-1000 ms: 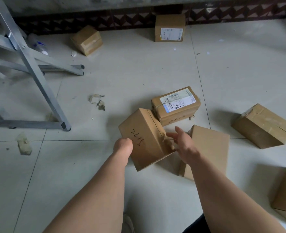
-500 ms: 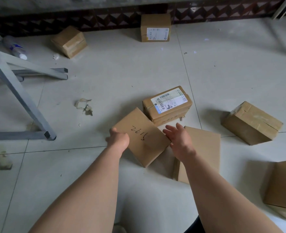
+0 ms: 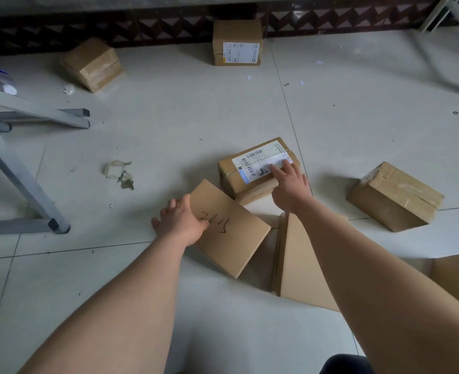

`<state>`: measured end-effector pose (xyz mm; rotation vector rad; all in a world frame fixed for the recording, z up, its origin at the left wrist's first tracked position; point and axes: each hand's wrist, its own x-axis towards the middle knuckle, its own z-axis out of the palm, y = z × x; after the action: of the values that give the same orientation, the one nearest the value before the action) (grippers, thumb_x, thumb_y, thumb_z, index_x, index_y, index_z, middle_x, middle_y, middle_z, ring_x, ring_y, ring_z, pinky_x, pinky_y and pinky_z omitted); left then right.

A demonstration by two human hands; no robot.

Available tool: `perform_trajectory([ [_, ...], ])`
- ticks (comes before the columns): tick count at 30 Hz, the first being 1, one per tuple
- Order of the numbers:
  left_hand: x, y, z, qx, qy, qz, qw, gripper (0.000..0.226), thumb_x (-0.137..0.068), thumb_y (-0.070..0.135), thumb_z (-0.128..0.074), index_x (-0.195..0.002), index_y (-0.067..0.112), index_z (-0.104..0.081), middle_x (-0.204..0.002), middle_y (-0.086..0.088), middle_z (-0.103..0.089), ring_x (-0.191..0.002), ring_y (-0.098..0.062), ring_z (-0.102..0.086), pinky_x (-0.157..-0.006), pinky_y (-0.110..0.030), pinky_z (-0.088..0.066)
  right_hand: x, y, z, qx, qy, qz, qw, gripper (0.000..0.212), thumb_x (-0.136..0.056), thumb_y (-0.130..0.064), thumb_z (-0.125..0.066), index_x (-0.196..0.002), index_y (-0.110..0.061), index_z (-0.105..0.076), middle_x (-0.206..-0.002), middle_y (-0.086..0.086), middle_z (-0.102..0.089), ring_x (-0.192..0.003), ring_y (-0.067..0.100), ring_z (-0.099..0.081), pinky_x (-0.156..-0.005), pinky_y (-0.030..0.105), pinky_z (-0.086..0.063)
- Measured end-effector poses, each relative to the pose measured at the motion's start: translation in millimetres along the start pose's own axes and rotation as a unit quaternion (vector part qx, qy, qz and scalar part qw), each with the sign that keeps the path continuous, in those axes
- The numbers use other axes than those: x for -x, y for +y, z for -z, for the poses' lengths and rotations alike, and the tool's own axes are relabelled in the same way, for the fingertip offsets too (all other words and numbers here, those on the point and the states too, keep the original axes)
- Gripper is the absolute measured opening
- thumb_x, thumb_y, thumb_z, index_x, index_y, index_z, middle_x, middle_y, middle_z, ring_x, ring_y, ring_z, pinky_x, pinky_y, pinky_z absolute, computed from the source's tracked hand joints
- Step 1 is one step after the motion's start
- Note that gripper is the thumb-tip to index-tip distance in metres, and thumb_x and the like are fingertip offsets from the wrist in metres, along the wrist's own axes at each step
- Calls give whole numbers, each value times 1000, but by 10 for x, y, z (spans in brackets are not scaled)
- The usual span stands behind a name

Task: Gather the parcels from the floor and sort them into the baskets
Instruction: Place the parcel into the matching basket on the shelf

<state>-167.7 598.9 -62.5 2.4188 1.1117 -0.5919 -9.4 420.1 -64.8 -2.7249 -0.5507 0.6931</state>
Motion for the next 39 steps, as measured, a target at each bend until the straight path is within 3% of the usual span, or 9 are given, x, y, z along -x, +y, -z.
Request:
perform_trajectory([
  [5, -29, -32, 124, 33, 54, 25, 998, 61, -83, 51, -58, -129, 12, -48, -133, -12, -50, -125, -34, -42, -97, -39, -39, 17, -55, 41, 60, 65, 11, 996, 63, -85, -9, -42, -144, -33, -42, -141, 12, -38, -134, 32, -28, -116, 38, -15],
  [14, -188, 465, -72, 210, -51, -37, 976, 57, -96, 23, -37, -152, 31, -24, -160, -3, -21, -147, -25, -17, -119, -42, -19, -79, 35, 53, -198, 53, -98, 974, 66, -80, 5, -36, -144, -9, -29, -154, 12, -18, -138, 34, -30, -113, 43, -32],
  [16, -236, 470, -125, 215, -69, -12, 974, 57, -92, 24, -36, -148, 34, -29, -159, 0, -23, -145, -30, -21, -117, -43, -22, -113, 75, 150, -237, 47, -134, 961, 53, -81, 8, -32, -132, -4, -36, -140, 16, -35, -115, 34, -47, -87, 38, -50],
  [19, -242, 529, -116, 206, -91, -17, 974, 48, -82, 24, -33, -124, 39, -50, -147, 2, -41, -133, -31, -37, -111, -46, -30, -129, 84, 247, -264, -20, -149, 953, 53, -84, 8, -29, -133, -9, -40, -89, 11, -52, -67, 17, -43, -49, 25, -34],
  [24, -791, 458, -440, 290, -80, -43, 953, 70, -68, 22, -35, -123, 65, -41, -139, 13, -51, -126, -21, -48, -110, -47, -31, -94, 42, 301, -397, 19, -138, 907, 66, -86, 11, -33, -145, -18, -35, -115, 4, -51, -81, 18, -49, -61, 29, -43],
  [29, -128, 718, 448, 494, -40, -44, 867, 63, -93, -4, -36, -147, 29, -39, -137, 9, -51, -113, -7, -46, -81, -11, -35, -28, -38, 534, -513, 72, -99, 850, 62, -89, 10, -33, -142, -20, -43, -117, 3, -51, -95, 18, -53, -69, 22, -42],
  [33, 5, 706, 738, 557, 20, -68, 827, 59, -93, -3, -40, -141, 32, -48, -127, 5, -59, -98, -6, -55, -59, -3, -41, 141, -180, 693, -522, 66, -86, 846, 65, -89, 9, -36, -138, -32, -48, -123, 6, -42, -118, 18, -47, -73, 20, -41],
  [36, 116, 601, 868, 555, 39, -72, 828, 61, -95, 0, -35, -142, 39, -45, -124, 15, -54, -88, 3, -54, -64, -11, -41, 303, -271, 671, -538, 55, -50, 840, 66, -88, 12, -35, -140, -28, -47, -106, 6, -59, -96, 15, -57, -71, 20, -44],
  [39, 248, 441, 876, 525, 42, -76, 847, 60, -97, 5, -33, -146, 39, -37, -142, 9, -50, -107, -5, -54, -73, -18, -43, 439, -340, 610, -529, 50, -43, 846, 67, -89, 11, -35, -141, -29, -47, -91, 1, -60, -85, 13, -57, -68, 20, -43],
])
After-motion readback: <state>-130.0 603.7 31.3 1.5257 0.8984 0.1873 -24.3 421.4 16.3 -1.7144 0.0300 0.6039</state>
